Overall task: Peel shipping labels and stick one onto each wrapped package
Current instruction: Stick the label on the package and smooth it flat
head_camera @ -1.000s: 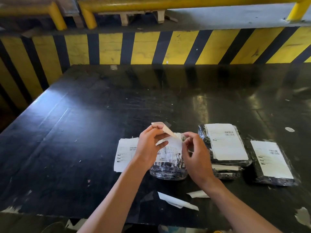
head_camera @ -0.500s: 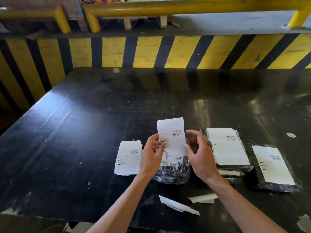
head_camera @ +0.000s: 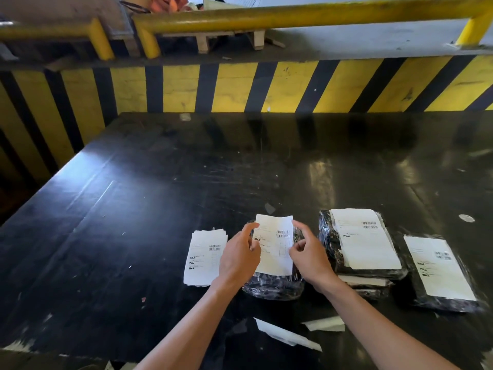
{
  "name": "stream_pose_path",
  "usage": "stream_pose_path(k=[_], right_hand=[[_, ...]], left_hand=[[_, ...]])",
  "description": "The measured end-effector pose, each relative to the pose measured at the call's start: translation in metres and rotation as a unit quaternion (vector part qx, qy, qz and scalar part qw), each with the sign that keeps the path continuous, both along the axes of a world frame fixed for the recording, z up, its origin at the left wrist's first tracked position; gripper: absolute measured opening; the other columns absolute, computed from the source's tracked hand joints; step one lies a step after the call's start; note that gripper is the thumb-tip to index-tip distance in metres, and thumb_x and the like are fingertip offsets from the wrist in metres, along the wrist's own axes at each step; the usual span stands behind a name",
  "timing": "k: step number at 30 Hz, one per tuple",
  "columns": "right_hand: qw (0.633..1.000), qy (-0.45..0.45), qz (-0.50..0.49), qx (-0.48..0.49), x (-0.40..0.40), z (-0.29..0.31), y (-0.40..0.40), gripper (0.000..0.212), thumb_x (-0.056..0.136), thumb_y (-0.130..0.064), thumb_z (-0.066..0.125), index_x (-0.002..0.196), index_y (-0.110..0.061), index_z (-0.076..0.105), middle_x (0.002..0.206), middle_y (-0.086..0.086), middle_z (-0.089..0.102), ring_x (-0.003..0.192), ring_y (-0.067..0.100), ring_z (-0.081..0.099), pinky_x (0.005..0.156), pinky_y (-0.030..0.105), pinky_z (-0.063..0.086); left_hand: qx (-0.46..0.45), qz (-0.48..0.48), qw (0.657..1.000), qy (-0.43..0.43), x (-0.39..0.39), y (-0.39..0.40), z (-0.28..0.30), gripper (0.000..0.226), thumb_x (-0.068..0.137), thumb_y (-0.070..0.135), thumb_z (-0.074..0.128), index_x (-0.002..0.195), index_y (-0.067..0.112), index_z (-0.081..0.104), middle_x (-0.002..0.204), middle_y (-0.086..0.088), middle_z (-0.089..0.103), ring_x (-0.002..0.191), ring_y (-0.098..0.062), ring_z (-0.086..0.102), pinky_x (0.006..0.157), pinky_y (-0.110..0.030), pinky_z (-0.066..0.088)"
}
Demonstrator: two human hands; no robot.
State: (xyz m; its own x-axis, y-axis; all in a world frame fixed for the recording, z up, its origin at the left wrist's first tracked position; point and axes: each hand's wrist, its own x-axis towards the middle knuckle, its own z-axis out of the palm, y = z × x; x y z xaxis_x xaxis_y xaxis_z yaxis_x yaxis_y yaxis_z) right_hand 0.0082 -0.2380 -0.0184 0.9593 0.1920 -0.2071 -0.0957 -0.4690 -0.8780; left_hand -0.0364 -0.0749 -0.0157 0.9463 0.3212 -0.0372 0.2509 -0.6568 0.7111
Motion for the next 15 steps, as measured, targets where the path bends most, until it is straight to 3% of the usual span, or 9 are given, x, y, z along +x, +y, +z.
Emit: stream_pose_path(k=[5, 10, 12, 15], right_hand=[[1.0, 0.024, -0.002, -0.011, 0.007, -0.005, 0.002, 0.063, 0.089, 0.002, 0.053, 0.142, -0.03, 0.043, 0.073, 0.003, 0.06, 0.061, 0.015, 0.053, 0.05, 0.024, 0.042], [0.998, 0.06, 0.005, -0.021, 0.009, -0.01, 0.002, 0.065, 0.085, 0.0, 0.057, 0.14, -0.033, 0.043, 0.076, 0.003, 0.063, 0.067, 0.018, 0.058, 0.059, 0.033, 0.047], [0.997, 0.075, 0.009, -0.017, 0.009, -0.011, 0.002, 0.066, 0.085, 0.0, 0.057, 0.14, -0.032, 0.043, 0.077, 0.002, 0.062, 0.067, 0.017, 0.058, 0.056, 0.03, 0.046], [0.995, 0.099, 0.015, -0.006, 0.01, -0.01, 0.001, 0.068, 0.084, 0.002, 0.058, 0.141, -0.032, 0.043, 0.081, 0.004, 0.062, 0.071, 0.018, 0.06, 0.059, 0.032, 0.047]], left_hand=[[0.01, -0.003, 0.999, 0.03, 0.006, 0.0, -0.005, 0.045, 0.099, 0.023, 0.05, 0.143, 0.028, 0.044, 0.109, -0.001, 0.068, 0.088, -0.015, 0.062, 0.069, -0.027, 0.051], [-0.012, 0.0, 0.998, 0.068, 0.008, -0.002, -0.011, 0.048, 0.098, 0.021, 0.051, 0.144, 0.023, 0.042, 0.129, -0.007, 0.063, 0.111, -0.023, 0.062, 0.088, -0.035, 0.055], [-0.022, 0.001, 0.996, 0.091, 0.009, -0.001, -0.012, 0.048, 0.097, 0.02, 0.051, 0.144, 0.021, 0.042, 0.125, -0.008, 0.064, 0.103, -0.023, 0.064, 0.083, -0.033, 0.055], [-0.049, 0.005, 0.992, 0.118, 0.01, 0.001, -0.014, 0.049, 0.096, 0.02, 0.053, 0.144, 0.021, 0.041, 0.117, -0.009, 0.065, 0.079, -0.018, 0.061, 0.058, -0.026, 0.052]])
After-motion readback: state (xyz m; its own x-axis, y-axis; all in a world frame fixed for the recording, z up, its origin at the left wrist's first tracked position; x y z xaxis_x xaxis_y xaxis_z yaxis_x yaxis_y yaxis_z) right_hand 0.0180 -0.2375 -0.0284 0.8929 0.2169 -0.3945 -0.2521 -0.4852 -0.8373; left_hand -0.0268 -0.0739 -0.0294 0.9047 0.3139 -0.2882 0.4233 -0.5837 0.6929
